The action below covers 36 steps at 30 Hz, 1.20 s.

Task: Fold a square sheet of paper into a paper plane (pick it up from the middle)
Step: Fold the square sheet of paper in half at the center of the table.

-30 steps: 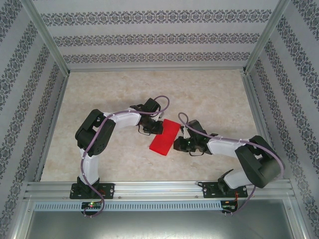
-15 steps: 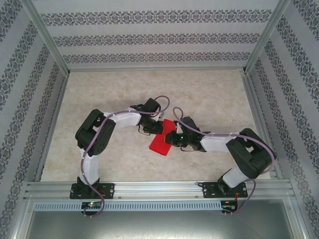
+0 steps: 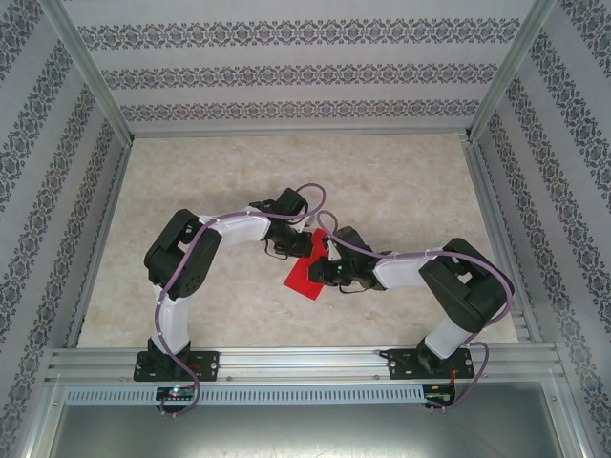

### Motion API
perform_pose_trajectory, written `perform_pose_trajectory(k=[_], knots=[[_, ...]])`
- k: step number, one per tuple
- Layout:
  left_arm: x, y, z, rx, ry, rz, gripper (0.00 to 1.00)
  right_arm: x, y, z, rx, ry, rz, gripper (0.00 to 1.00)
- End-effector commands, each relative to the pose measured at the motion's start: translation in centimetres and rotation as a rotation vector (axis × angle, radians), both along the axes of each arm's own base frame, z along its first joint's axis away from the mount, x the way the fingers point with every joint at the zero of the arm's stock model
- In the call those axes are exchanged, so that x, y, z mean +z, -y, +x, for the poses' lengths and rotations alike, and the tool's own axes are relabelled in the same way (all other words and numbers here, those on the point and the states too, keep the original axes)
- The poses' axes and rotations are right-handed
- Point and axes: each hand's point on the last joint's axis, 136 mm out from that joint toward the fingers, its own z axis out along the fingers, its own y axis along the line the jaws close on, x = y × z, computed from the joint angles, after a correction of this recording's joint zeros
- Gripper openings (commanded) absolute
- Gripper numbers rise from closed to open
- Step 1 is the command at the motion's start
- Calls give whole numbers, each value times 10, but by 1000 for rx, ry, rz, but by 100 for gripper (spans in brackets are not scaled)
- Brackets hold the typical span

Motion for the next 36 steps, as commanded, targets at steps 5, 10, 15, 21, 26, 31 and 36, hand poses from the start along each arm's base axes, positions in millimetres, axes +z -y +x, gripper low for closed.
perform_pose_trajectory(k=[5, 10, 15, 21, 26, 31, 36], knots=[[-58, -55, -40, 0, -156, 281, 14, -22, 15, -54, 97, -106, -79, 13], [-58, -54, -39, -5, -157, 279, 13, -30, 25, -73, 123, -105, -118, 12], [-59, -52, -38, -7, -160, 279, 13, -34, 24, -92, 172, -116, -148, 13], [-59, -52, -38, -11, -159, 278, 14, -34, 28, -104, 214, -120, -208, 13], [-59, -51, -38, -14, -160, 274, 14, -23, 29, -107, 268, -102, -264, 13], [-56, -49, -38, -11, -160, 261, 14, 7, 21, -85, 196, -46, -157, 15], [-50, -44, -36, -8, -154, 236, 14, 47, 34, -39, -14, 35, 0, 19]])
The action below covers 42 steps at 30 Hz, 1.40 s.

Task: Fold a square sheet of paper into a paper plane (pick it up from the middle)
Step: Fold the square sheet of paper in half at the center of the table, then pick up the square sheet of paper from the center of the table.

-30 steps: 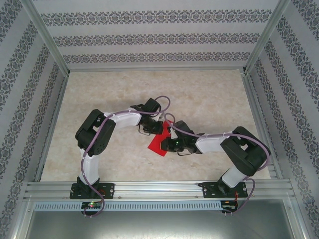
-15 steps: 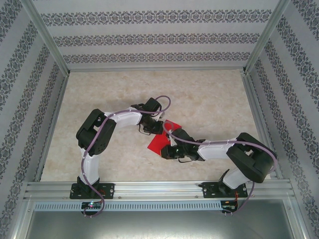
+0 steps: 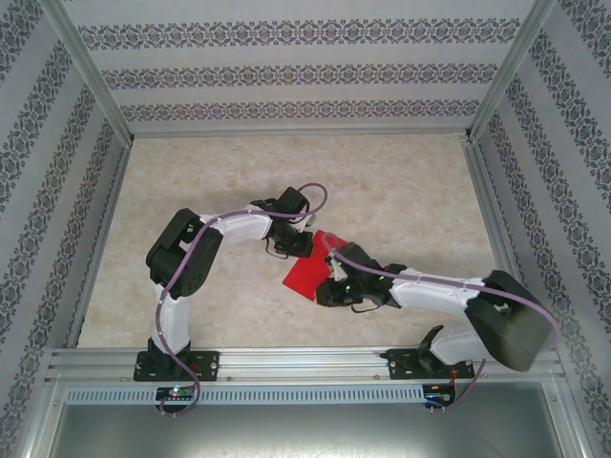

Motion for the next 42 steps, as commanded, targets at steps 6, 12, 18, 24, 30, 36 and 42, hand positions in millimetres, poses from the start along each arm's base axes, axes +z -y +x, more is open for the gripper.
perform_pose_trajectory(k=[6, 12, 18, 24, 30, 36, 42], knots=[[-41, -40, -34, 9, -134, 195, 14, 22, 50, 59, -366, -3, 66, 29], [-36, -40, -34, 15, -126, 186, 14, 15, 67, 77, -480, -31, 31, 38], [-36, -40, -36, 15, -127, 184, 14, 8, 65, 93, -501, -29, 29, 41], [-35, -40, -36, 14, -123, 182, 14, 4, 57, 110, -483, -17, 46, 43], [-34, -41, -36, 11, -120, 182, 14, -3, 52, 124, -478, -30, 36, 42], [-33, -40, -36, 12, -118, 179, 14, -12, 45, 133, -452, -52, 26, 42], [-34, -41, -37, 9, -122, 180, 14, -14, 43, 138, -449, -55, 22, 42]])
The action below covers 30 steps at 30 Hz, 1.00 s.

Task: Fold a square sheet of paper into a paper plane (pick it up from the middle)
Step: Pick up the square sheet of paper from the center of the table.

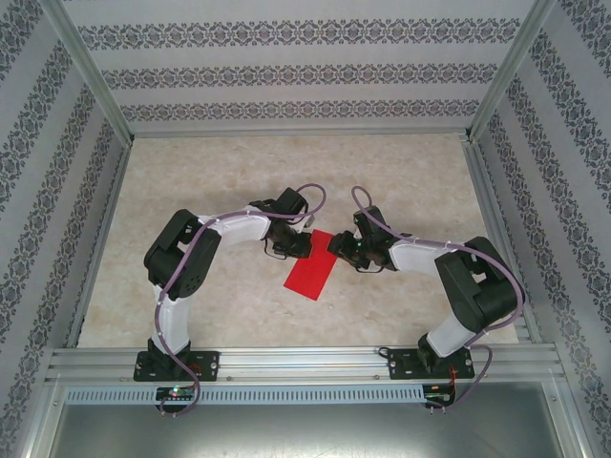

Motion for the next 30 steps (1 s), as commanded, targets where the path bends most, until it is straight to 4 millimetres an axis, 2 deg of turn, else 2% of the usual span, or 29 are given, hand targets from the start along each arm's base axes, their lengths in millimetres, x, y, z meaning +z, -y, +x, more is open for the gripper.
perform_pose_trajectory(k=[1, 5, 10, 15, 24, 30], knots=[[-35, -37, -34, 7, -126, 172, 14, 7, -5, 11, 18, 29, 22, 42], [-36, -38, -34, 4, -126, 177, 14, 11, -10, 11, 17, 38, 80, 42], [-38, -38, -34, 4, -130, 178, 14, 7, 13, 6, -23, 35, -17, 43], [-37, -38, -35, 3, -131, 180, 14, 5, 22, 12, -37, 34, -47, 43], [-35, -39, -36, 4, -130, 181, 14, 8, 2, 27, 29, 51, 25, 42], [-35, -39, -36, 5, -131, 183, 14, 14, -9, 25, 67, 62, 63, 42]])
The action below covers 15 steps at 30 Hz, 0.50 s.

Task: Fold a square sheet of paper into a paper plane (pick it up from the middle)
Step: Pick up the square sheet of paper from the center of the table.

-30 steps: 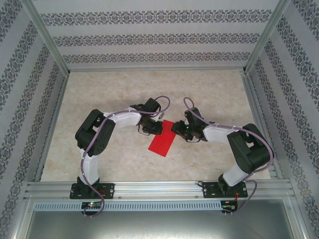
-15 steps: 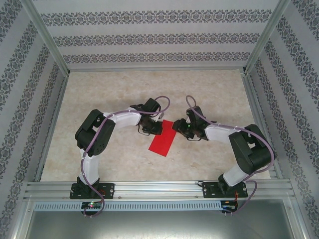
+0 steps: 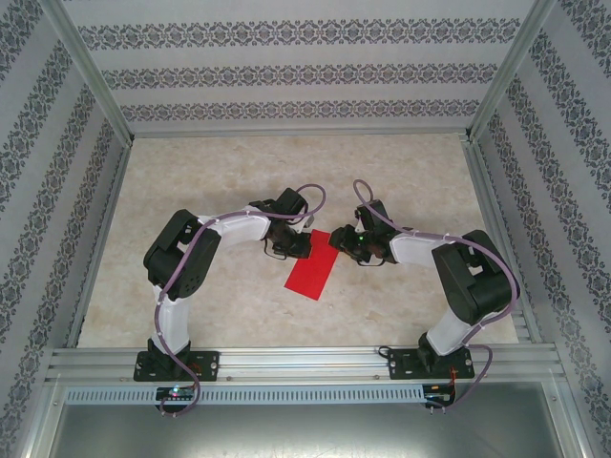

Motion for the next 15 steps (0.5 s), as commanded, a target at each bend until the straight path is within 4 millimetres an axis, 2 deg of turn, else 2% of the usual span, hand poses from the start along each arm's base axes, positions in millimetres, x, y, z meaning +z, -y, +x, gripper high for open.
perform_pose_trajectory(k=[1, 9, 15], knots=[[-36, -39, -36, 3, -133, 182, 14, 12, -12, 6, 48, 42, 44, 42], [-35, -37, -35, 2, -133, 177, 14, 21, -16, -3, 70, 63, 98, 42], [-34, -35, -35, 3, -136, 165, 14, 19, -23, -10, 88, 68, 142, 42]])
